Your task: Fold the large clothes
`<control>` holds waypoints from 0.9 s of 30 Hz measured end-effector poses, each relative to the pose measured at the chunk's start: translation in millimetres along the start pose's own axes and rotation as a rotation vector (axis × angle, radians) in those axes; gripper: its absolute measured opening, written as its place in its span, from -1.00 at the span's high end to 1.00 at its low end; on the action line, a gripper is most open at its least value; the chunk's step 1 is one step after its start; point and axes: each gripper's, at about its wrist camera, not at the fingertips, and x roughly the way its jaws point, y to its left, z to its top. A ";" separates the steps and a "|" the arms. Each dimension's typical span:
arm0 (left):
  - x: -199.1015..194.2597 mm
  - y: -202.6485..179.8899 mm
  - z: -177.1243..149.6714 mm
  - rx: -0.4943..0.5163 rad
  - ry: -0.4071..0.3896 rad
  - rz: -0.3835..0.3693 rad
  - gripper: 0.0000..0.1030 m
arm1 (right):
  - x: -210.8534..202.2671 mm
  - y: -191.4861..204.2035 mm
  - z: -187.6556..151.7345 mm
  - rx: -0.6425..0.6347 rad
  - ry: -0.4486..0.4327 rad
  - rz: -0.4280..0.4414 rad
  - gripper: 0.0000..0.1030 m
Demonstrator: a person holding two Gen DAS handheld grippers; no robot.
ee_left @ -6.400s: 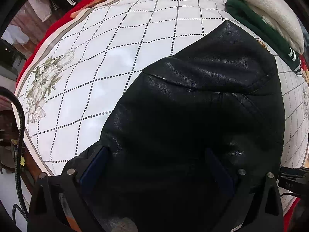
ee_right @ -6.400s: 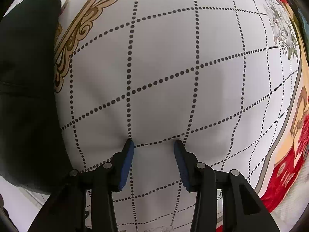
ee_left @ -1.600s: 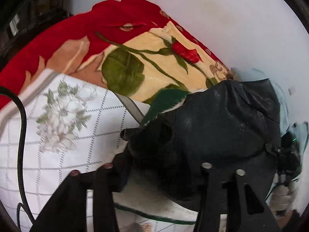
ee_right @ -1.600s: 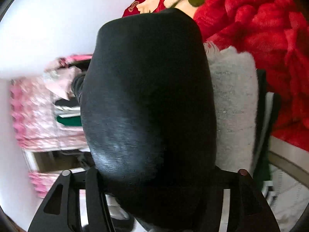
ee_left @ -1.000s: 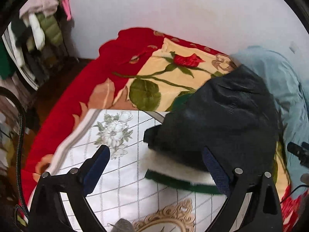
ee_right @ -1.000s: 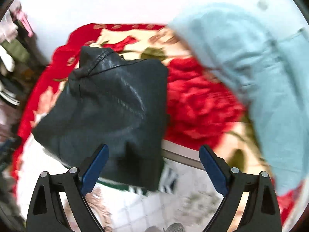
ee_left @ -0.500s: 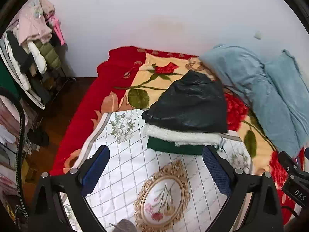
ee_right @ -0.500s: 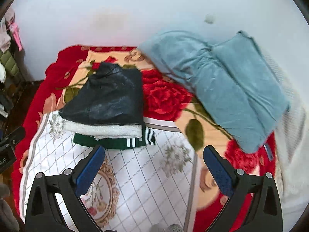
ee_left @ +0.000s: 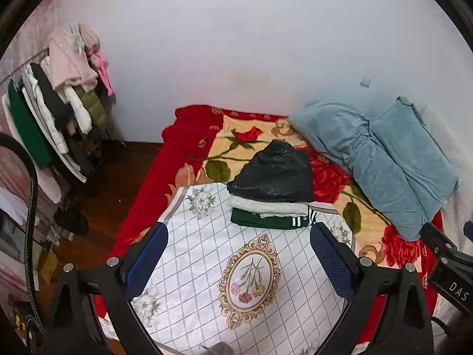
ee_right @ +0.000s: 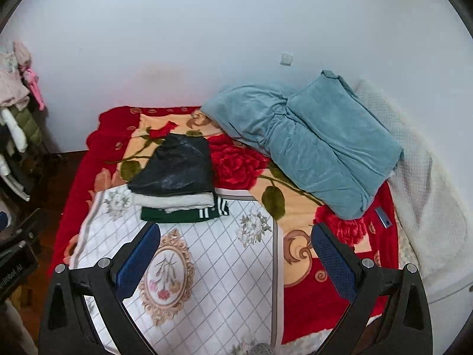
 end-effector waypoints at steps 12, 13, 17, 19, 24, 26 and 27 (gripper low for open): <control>-86.9 -8.4 -17.0 0.008 -0.049 -0.005 -0.91 | -122.2 -25.1 -21.2 -0.022 -0.085 0.029 -1.00; -91.8 -9.3 -18.2 0.009 -0.054 -0.005 -0.91 | -128.6 -26.8 -22.9 -0.022 -0.091 0.031 -1.00; -106.7 -12.2 -22.7 0.003 -0.071 -0.010 -0.91 | -154.3 -37.2 -27.0 -0.017 -0.125 0.038 -1.00; -111.2 -12.2 -24.0 -0.002 -0.082 -0.008 -0.91 | -161.2 -41.4 -27.7 -0.013 -0.137 0.037 -1.00; -120.5 -11.7 -26.0 -0.012 -0.118 0.021 -0.91 | -174.2 -49.8 -29.6 -0.013 -0.157 0.044 -1.00; -123.7 -11.2 -26.8 -0.017 -0.125 0.027 -0.91 | -178.5 -51.8 -30.8 -0.015 -0.162 0.046 -1.00; -125.0 -11.0 -27.1 -0.017 -0.128 0.028 -0.91 | -179.4 -52.0 -30.8 -0.019 -0.163 0.045 -1.00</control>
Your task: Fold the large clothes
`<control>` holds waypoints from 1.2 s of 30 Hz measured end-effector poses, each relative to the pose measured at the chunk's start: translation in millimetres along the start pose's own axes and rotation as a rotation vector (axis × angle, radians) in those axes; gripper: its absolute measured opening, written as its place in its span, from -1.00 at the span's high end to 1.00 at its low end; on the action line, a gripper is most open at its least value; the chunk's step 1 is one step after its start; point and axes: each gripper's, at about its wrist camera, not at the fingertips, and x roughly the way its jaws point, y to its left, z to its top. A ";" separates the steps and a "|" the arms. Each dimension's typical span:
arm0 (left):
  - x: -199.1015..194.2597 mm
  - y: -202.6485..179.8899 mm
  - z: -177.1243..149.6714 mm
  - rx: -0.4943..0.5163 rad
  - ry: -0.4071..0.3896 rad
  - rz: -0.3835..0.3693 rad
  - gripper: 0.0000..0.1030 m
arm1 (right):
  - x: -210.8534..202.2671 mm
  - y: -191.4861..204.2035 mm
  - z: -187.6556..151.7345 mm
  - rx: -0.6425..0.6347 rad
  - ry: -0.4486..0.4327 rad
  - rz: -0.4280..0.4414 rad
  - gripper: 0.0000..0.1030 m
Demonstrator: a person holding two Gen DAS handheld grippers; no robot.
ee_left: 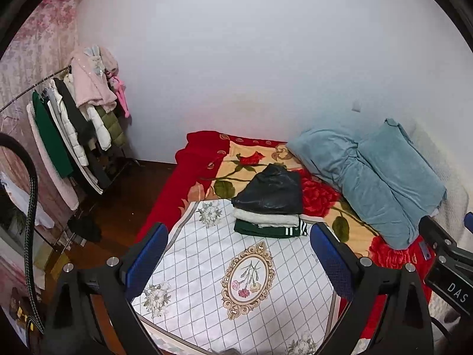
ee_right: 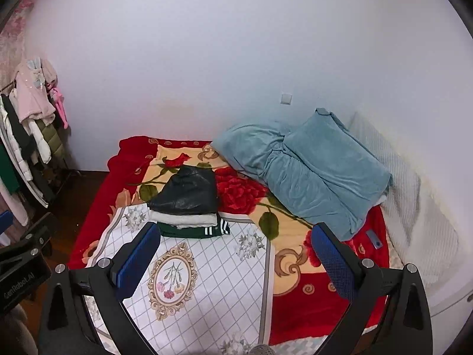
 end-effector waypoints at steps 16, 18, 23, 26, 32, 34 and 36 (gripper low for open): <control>-9.4 -7.5 -1.9 0.008 -0.009 -0.004 -0.93 | 0.1 -4.5 2.7 -0.006 -0.003 0.018 -1.00; -11.1 -9.0 -1.8 0.006 -0.012 -0.004 -0.93 | -0.9 -6.6 2.5 -0.005 -0.008 0.014 -1.00; -12.7 -10.8 -1.1 0.005 -0.011 -0.004 -0.93 | -0.6 -7.8 3.0 -0.005 -0.011 0.013 -1.00; -12.4 -10.9 -0.5 0.007 -0.011 -0.003 -0.93 | -0.8 -8.1 3.4 -0.005 -0.011 0.016 -1.00; -14.7 -12.6 0.5 0.010 -0.008 -0.003 -0.93 | -2.5 -7.9 4.4 -0.006 -0.013 0.022 -1.00; -14.8 -12.7 0.3 0.010 -0.009 -0.004 -0.93 | -2.7 -7.9 4.6 -0.007 -0.015 0.022 -1.00; -16.7 -13.3 0.9 0.011 -0.011 -0.004 -0.93 | -1.8 -7.6 5.2 -0.008 -0.014 0.024 -1.00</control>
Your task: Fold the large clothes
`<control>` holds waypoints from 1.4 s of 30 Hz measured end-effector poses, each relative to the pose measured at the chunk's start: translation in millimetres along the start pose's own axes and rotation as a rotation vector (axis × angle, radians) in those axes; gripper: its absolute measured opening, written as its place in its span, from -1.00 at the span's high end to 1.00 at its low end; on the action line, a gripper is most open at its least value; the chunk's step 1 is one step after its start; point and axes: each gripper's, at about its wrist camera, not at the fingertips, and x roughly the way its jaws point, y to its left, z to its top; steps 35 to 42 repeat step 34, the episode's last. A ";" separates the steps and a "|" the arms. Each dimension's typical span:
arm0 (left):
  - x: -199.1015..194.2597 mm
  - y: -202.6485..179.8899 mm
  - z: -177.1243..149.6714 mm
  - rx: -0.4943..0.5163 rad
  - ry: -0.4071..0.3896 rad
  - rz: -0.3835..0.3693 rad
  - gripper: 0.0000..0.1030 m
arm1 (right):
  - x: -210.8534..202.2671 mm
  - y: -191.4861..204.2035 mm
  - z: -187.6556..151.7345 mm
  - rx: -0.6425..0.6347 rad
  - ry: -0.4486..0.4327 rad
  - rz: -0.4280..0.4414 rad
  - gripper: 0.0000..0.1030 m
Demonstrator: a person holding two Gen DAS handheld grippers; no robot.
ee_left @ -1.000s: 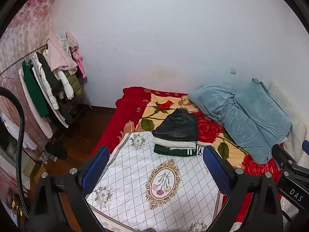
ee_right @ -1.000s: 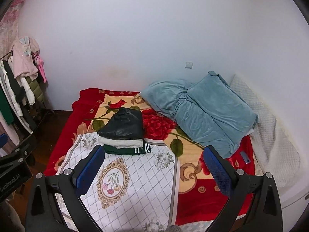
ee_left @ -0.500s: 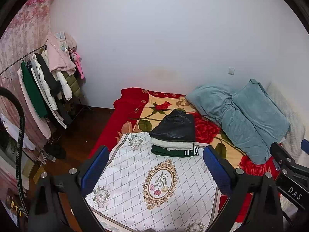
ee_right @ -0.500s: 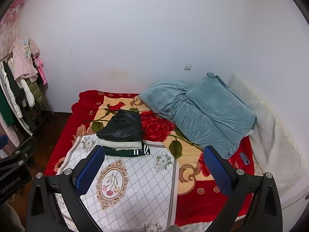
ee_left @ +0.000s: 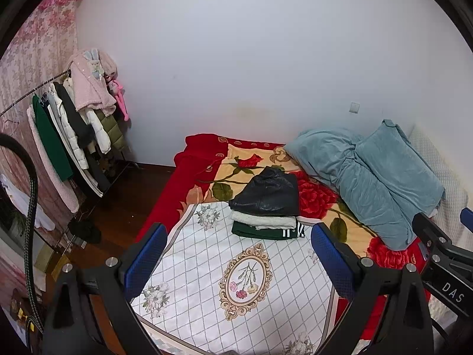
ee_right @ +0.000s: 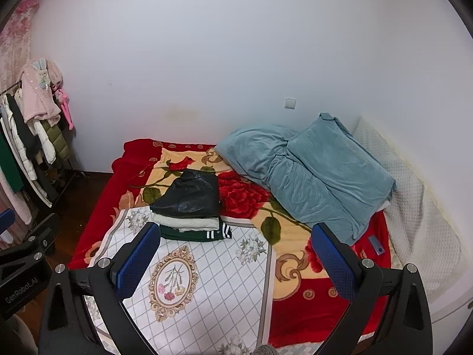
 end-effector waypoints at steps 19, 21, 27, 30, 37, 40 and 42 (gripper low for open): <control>-1.5 1.7 3.0 0.003 -0.003 -0.001 -0.93 | 3.0 3.1 3.7 -0.006 0.003 0.007 -1.00; -1.6 2.0 2.9 0.004 -0.003 -0.001 -0.93 | 3.3 3.4 3.7 -0.006 0.004 0.008 -1.00; -2.2 3.9 5.1 0.000 -0.005 -0.001 -0.93 | 6.0 6.1 7.3 -0.006 0.002 0.010 -1.00; -1.8 4.9 5.2 0.001 -0.004 0.002 -0.93 | 6.0 6.2 7.3 -0.006 0.001 0.009 -1.00; -1.3 7.4 7.4 -0.008 -0.007 0.004 -0.93 | 6.2 6.9 7.1 -0.006 0.002 0.008 -1.00; -1.3 7.4 7.4 -0.008 -0.007 0.004 -0.93 | 6.2 6.9 7.1 -0.006 0.002 0.008 -1.00; -1.3 7.4 7.4 -0.008 -0.007 0.004 -0.93 | 6.2 6.9 7.1 -0.006 0.002 0.008 -1.00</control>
